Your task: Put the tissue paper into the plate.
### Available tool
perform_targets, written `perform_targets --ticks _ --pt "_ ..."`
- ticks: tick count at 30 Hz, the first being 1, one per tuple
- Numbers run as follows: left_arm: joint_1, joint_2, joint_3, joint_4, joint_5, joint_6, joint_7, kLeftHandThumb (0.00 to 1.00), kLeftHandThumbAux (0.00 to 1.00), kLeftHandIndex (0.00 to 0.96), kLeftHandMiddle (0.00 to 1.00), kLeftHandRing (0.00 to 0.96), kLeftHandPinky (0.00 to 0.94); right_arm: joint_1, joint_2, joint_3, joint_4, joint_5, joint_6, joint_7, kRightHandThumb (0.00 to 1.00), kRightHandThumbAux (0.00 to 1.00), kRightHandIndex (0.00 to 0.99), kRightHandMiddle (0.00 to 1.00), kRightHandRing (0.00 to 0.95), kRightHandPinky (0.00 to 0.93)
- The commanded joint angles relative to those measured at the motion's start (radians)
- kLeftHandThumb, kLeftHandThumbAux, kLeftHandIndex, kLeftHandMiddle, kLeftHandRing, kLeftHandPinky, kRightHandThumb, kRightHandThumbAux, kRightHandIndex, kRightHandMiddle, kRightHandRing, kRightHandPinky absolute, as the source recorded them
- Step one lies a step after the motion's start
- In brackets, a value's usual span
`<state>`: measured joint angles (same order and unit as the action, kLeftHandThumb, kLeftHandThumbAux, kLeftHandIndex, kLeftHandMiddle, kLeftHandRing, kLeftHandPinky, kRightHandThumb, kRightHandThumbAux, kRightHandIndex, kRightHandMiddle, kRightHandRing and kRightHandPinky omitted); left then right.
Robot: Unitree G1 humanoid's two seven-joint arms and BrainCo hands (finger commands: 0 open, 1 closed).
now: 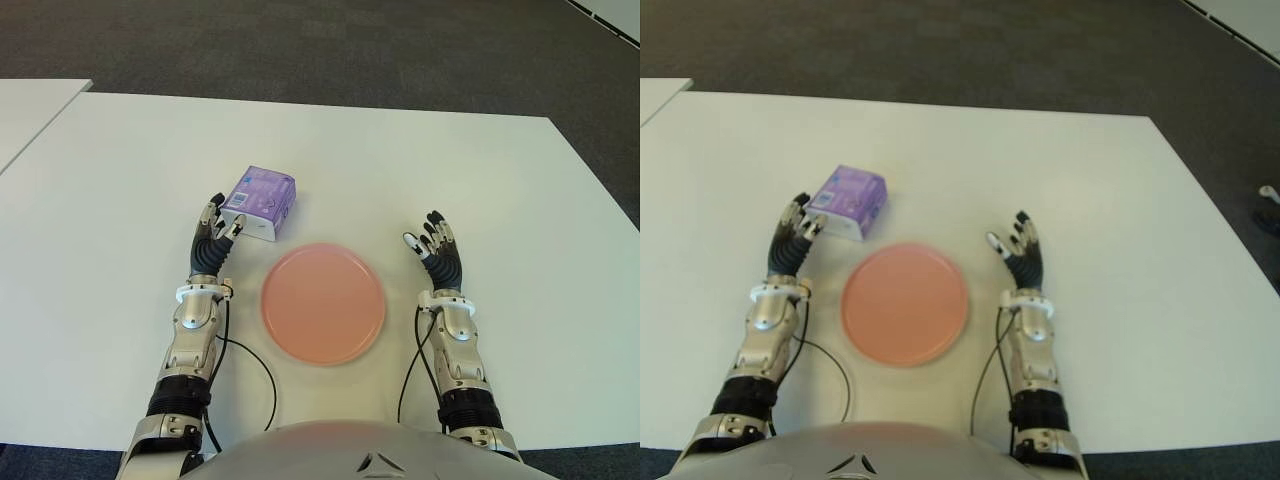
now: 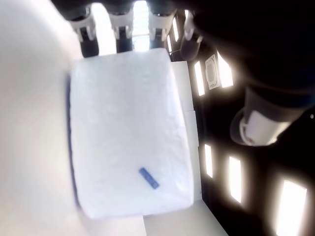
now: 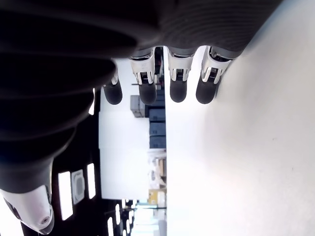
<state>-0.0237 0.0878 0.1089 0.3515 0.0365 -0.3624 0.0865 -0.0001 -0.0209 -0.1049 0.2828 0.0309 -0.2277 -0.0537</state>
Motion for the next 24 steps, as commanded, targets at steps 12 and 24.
perform_targets --ticks 12,24 --pt "-0.021 0.047 0.025 0.034 0.008 -0.039 -0.005 0.0 0.536 0.0 0.0 0.0 0.0 0.028 0.018 0.002 0.056 0.003 0.044 -0.008 0.119 0.649 0.0 0.0 0.0 0.023" --pt "-0.157 0.291 0.064 0.014 0.279 -0.194 0.175 0.017 0.497 0.0 0.0 0.0 0.0 0.012 0.022 0.004 0.082 0.0 0.031 -0.015 0.115 0.647 0.0 0.0 0.0 0.026"
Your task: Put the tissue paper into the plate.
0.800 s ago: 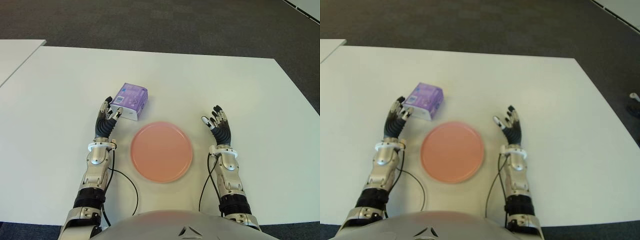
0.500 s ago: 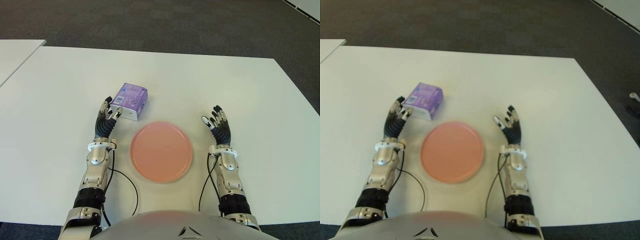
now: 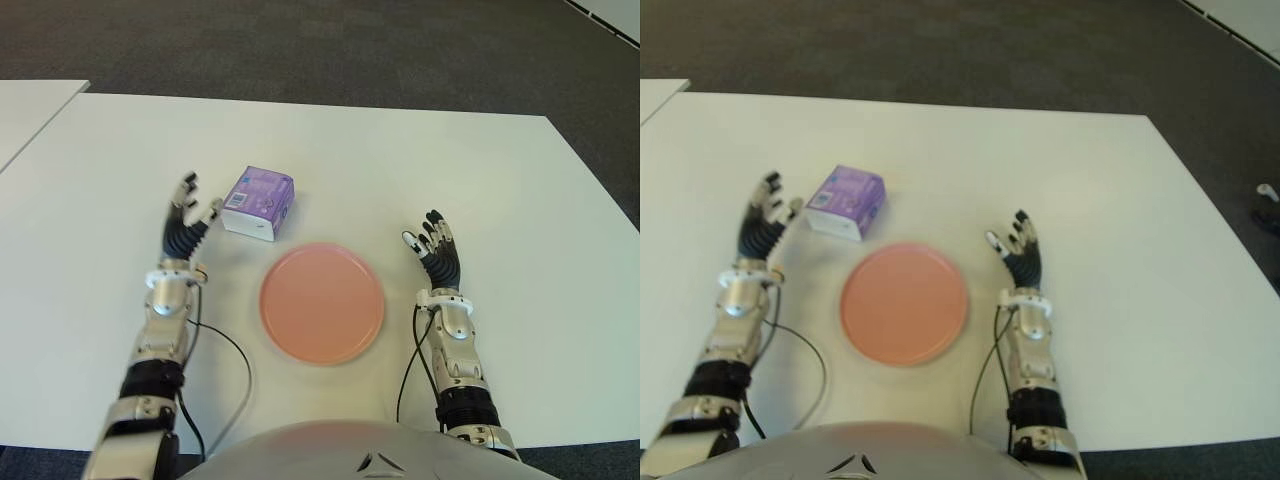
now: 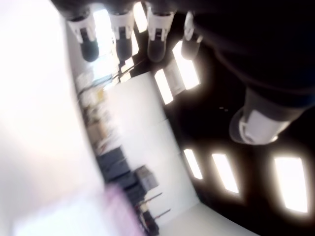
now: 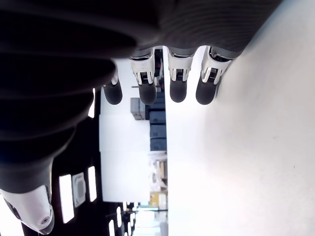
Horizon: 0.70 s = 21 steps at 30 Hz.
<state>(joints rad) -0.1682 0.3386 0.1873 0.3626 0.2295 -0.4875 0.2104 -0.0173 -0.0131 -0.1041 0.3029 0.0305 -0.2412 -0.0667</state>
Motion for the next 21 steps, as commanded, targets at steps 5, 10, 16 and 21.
perform_targets --ticks 5,10,16,21 --pt "-0.082 0.145 -0.036 0.041 0.181 -0.098 0.079 0.082 0.486 0.0 0.0 0.0 0.0 0.019 0.015 0.006 0.078 0.0 0.035 0.0 0.11 0.645 0.0 0.0 0.0 0.026" --pt "-0.201 0.228 -0.08 0.163 0.332 -0.123 0.217 0.123 0.491 0.0 0.0 0.0 0.0 0.011 0.016 0.009 0.091 0.0 0.026 0.002 0.111 0.647 0.0 0.0 0.0 0.025" --pt "-0.251 0.269 -0.137 0.246 0.431 -0.126 0.35 0.161 0.492 0.0 0.0 0.0 0.0 0.004 0.015 0.009 0.106 0.004 0.015 0.009 0.117 0.65 0.0 0.0 0.0 0.025" --pt "-0.31 0.304 -0.208 0.33 0.495 -0.116 0.413 0.143 0.474 0.0 0.0 0.0 0.0 -0.003 0.015 0.008 0.123 0.009 0.002 0.017 0.118 0.658 0.0 0.0 0.0 0.023"
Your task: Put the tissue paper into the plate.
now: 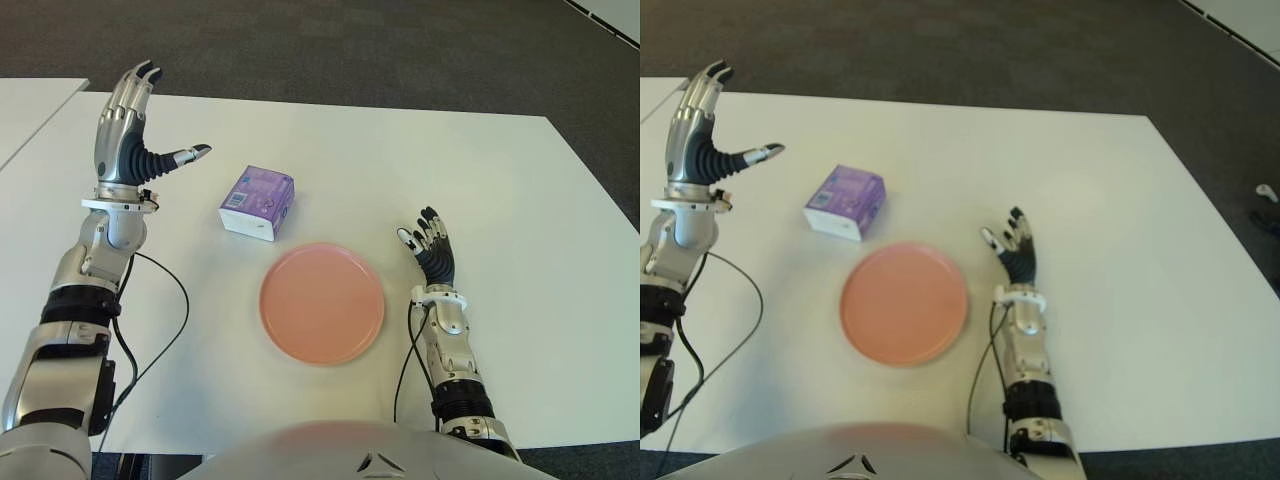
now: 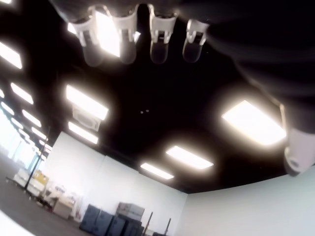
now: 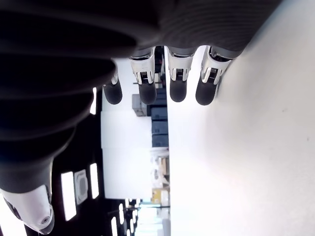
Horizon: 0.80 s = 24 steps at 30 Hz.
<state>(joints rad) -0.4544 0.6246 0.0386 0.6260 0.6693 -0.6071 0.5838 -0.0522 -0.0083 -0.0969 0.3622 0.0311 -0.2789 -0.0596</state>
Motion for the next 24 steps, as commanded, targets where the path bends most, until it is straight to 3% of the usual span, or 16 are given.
perform_targets --ticks 1,6,12,24 --pt "-0.032 0.022 -0.069 0.077 0.059 0.003 0.046 0.14 0.471 0.0 0.0 0.0 0.0 0.031 0.01 0.0 0.067 0.009 0.038 0.011 0.118 0.658 0.0 0.0 0.0 0.023" --pt "-0.072 0.046 -0.133 0.121 0.077 -0.014 0.023 0.137 0.432 0.0 0.0 0.0 0.0 0.025 0.009 -0.002 0.08 0.01 0.027 0.016 0.117 0.664 0.0 0.0 0.0 0.019" --pt "-0.097 0.072 -0.233 0.087 0.154 -0.002 -0.006 0.173 0.374 0.0 0.0 0.0 0.0 0.016 0.006 -0.004 0.093 0.009 0.024 0.016 0.119 0.666 0.0 0.0 0.0 0.015" --pt "-0.188 0.076 -0.401 0.167 0.231 -0.103 -0.024 0.181 0.326 0.0 0.0 0.0 0.0 0.005 0.007 -0.006 0.105 0.01 0.026 0.016 0.124 0.655 0.0 0.0 0.0 0.014"
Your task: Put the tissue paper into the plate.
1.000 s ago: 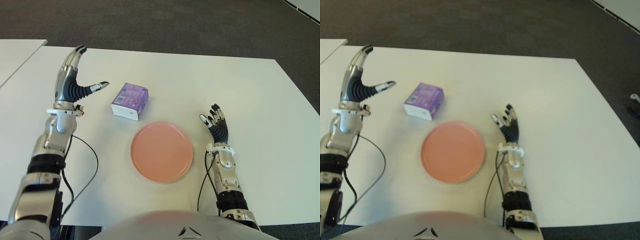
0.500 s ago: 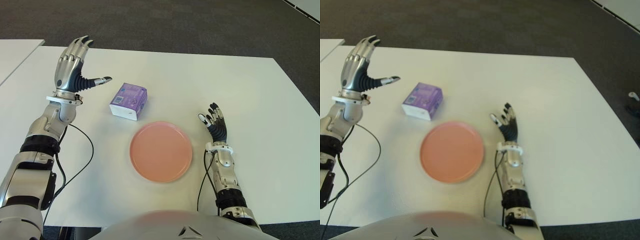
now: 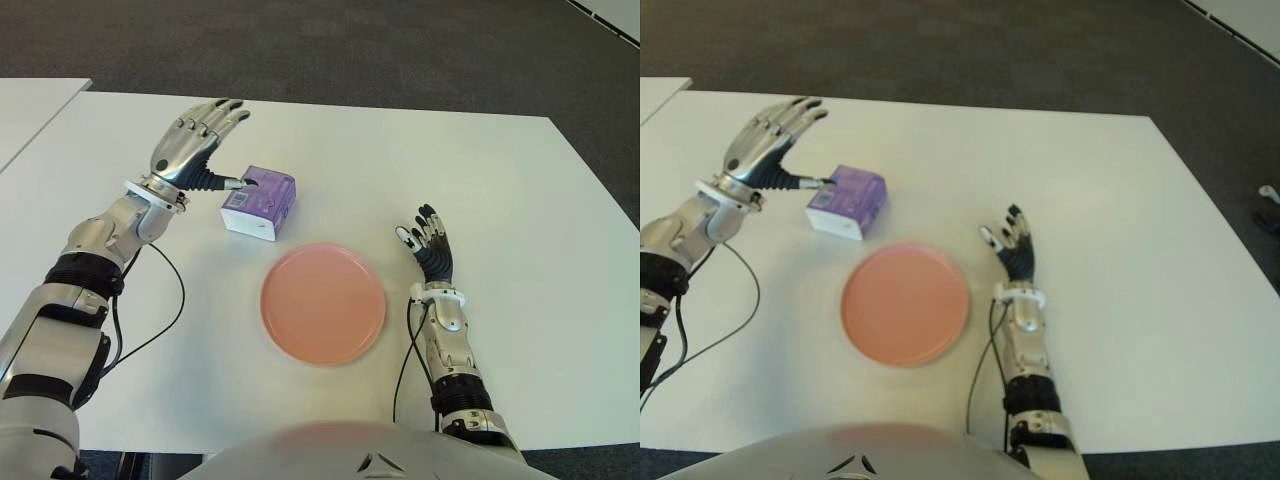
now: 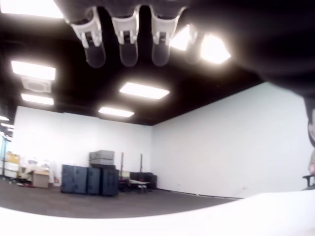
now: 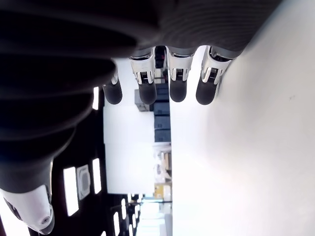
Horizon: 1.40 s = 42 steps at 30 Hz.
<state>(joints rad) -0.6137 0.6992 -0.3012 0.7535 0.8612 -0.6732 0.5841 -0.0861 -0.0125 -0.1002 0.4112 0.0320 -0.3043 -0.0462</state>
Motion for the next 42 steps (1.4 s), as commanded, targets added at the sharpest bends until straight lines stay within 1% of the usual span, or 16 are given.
perform_targets --ticks 1,8,13,17,25,30,35,40,42 --pt "-0.033 0.002 -0.07 0.045 0.041 -0.043 -0.023 0.178 0.327 0.0 0.0 0.0 0.0 0.038 0.011 -0.003 0.057 0.009 0.051 0.003 0.124 0.655 0.0 0.0 0.0 0.014" --pt "-0.067 0.0 -0.137 0.092 0.062 -0.101 -0.019 0.143 0.332 0.0 0.0 0.0 0.0 0.036 0.012 -0.002 0.064 0.008 0.048 0.005 0.125 0.655 0.0 0.0 0.0 0.011" --pt "-0.088 0.001 -0.177 0.112 0.06 -0.144 -0.067 0.126 0.332 0.0 0.0 0.0 0.0 0.035 0.014 -0.004 0.065 0.012 0.049 0.006 0.127 0.661 0.0 0.0 0.0 0.011" --pt "-0.099 0.002 -0.194 0.112 0.06 -0.16 -0.09 0.123 0.337 0.0 0.0 0.0 0.0 0.036 0.014 -0.005 0.065 0.013 0.051 0.005 0.129 0.665 0.0 0.0 0.0 0.01" --pt "-0.113 0.007 -0.2 0.082 0.021 -0.197 -0.214 0.12 0.338 0.0 0.0 0.0 0.0 0.034 0.01 -0.005 0.07 0.01 0.054 0.004 0.125 0.673 0.0 0.0 0.0 0.006" --pt "-0.115 0.009 -0.196 0.075 0.006 -0.209 -0.271 0.122 0.333 0.0 0.0 0.0 0.0 0.032 0.008 -0.005 0.074 0.012 0.055 0.008 0.121 0.673 0.0 0.0 0.0 0.002" --pt "-0.127 0.015 -0.206 0.069 0.016 -0.214 -0.322 0.122 0.32 0.0 0.0 0.0 0.0 0.028 0.007 -0.007 0.081 0.016 0.053 0.016 0.122 0.676 0.0 0.0 0.0 0.0" --pt "-0.141 0.022 -0.213 0.071 0.042 -0.206 -0.336 0.113 0.307 0.0 0.0 0.0 0.0 0.026 0.006 -0.008 0.089 0.019 0.05 0.022 0.122 0.671 0.0 0.0 0.0 0.0" --pt "-0.162 0.032 -0.224 0.08 0.073 -0.193 -0.323 0.107 0.305 0.0 0.0 0.0 0.0 0.025 0.005 -0.009 0.091 0.02 0.051 0.025 0.122 0.669 0.0 0.0 0.0 0.0"
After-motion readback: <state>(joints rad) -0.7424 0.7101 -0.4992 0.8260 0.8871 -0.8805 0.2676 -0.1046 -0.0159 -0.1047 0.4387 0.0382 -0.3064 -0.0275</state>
